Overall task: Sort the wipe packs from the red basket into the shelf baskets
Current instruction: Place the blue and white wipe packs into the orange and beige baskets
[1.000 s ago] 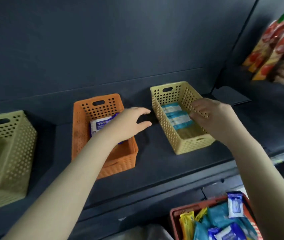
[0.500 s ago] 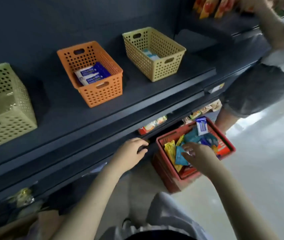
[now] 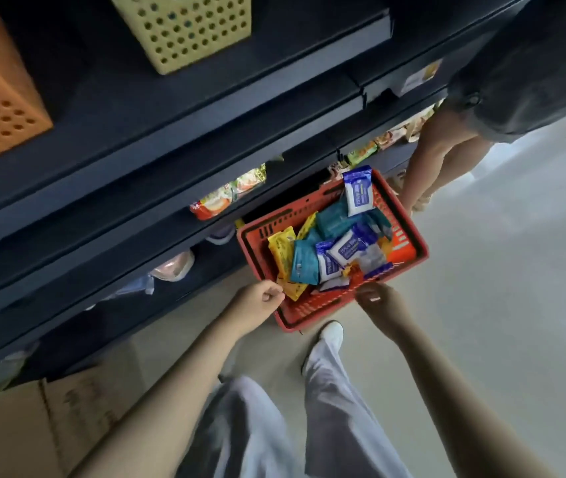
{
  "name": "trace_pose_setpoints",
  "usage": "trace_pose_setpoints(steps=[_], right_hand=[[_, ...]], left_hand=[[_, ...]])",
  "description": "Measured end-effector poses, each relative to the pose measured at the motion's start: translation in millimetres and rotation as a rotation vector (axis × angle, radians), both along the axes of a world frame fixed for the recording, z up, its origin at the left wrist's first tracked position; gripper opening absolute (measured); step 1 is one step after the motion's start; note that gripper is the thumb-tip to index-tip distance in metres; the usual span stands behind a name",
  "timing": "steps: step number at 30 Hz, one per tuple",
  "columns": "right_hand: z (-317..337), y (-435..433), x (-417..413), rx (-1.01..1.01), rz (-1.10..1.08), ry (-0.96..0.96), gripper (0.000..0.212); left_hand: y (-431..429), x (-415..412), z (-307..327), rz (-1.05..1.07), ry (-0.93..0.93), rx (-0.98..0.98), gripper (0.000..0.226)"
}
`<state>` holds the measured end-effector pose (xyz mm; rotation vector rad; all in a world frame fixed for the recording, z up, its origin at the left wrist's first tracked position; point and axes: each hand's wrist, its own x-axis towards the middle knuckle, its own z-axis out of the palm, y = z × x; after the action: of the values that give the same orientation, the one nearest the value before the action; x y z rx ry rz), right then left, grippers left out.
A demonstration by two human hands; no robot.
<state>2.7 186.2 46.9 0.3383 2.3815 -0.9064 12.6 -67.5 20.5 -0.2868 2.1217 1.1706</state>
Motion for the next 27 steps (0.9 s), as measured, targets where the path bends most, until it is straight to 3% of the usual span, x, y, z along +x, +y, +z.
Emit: trace_pose_setpoints(steps=[5, 11, 13, 17, 23, 25, 27], right_hand=[[-97, 33, -74, 0.024, -0.063, -0.078, 0.016], [-226, 39, -130, 0.064, -0.282, -0.112, 0.062], [-253, 38, -136, 0.109, -0.393, -0.089, 0.068], [-275, 30, -140, 0.239, -0.58, -0.022, 0.078], [-298, 37, -140, 0.149, -0.644, -0.045, 0.091], [-315, 47, -138, 0.084, -0.679, -0.018, 0.089], [-296, 43, -137, 0.005, -0.716, 0.014, 0.073]], left_hand=[[58, -55, -98, 0.213, -0.108, 0.004, 0.034], [83, -94, -223, 0.425, -0.194, -0.047, 0.047], [85, -97, -251, 0.492, -0.203, -0.094, 0.049], [87, -96, -272, 0.608, -0.143, -0.149, 0.04], [89, -97, -274, 0.618, -0.125, -0.157, 0.035], [90, -98, -272, 0.618, -0.101, -0.17, 0.032], [90, -97, -269, 0.637, -0.084, -0.17, 0.031]])
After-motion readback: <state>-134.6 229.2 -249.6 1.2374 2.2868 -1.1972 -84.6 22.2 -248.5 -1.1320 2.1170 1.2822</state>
